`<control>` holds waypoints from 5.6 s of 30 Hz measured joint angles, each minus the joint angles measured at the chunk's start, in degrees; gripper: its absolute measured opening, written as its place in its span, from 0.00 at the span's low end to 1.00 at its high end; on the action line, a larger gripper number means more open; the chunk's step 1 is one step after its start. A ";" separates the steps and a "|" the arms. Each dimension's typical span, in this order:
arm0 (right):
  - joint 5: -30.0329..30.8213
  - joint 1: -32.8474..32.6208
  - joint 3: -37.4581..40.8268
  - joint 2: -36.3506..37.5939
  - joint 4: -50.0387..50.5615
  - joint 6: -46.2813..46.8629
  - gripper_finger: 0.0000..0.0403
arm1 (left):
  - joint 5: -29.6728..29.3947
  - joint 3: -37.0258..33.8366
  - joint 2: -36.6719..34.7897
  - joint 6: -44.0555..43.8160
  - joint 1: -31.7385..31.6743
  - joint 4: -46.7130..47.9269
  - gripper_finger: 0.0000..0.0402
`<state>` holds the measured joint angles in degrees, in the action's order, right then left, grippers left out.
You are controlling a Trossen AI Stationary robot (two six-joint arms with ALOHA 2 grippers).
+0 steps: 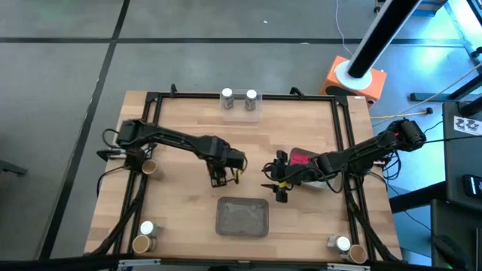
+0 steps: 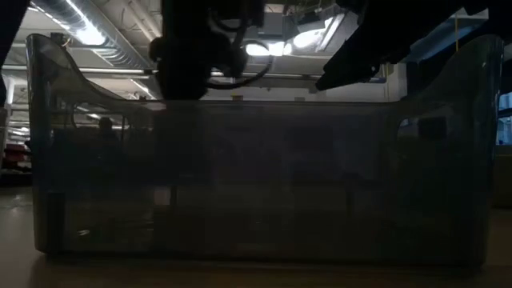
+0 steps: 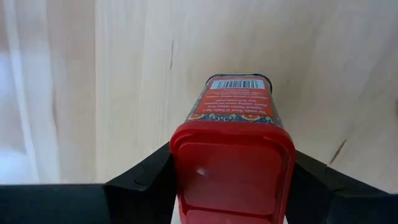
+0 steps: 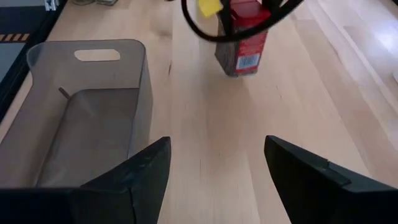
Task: Sort spices by type
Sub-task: Put the red seasoning can into the gray bin
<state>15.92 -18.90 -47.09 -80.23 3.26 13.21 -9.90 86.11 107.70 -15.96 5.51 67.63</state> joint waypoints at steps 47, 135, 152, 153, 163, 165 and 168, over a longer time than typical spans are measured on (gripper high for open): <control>-0.84 0.15 0.07 0.02 1.62 0.35 0.64 | -12.19 0.16 -10.50 -3.76 12.93 3.95 0.68; -7.08 11.25 -18.91 -28.67 -9.30 -16.88 0.52 | -14.96 -53.56 -38.55 -3.62 16.03 -63.77 0.67; 22.21 -5.91 -18.93 -2.19 32.75 7.45 0.52 | -15.07 -53.58 -38.55 -3.07 15.77 -64.28 0.67; 22.99 -6.77 -18.93 -1.17 35.62 10.49 0.52 | -15.08 -53.58 -38.55 -3.07 15.77 -64.31 0.67; 22.25 -16.16 -18.93 3.92 64.75 46.25 0.52 | -15.07 -53.58 -38.55 -1.87 15.77 -65.43 0.67; 20.57 -17.77 -18.93 3.96 68.81 52.21 0.52 | -15.05 -53.58 -38.55 -1.54 15.75 -65.85 0.67; 16.84 -19.80 -18.93 3.96 73.58 61.00 0.52 | -15.05 -53.58 -38.55 -1.28 15.71 -66.91 0.67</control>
<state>32.76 -38.69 -66.02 -76.27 76.84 74.21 -24.95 32.53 69.14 -17.24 21.21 0.72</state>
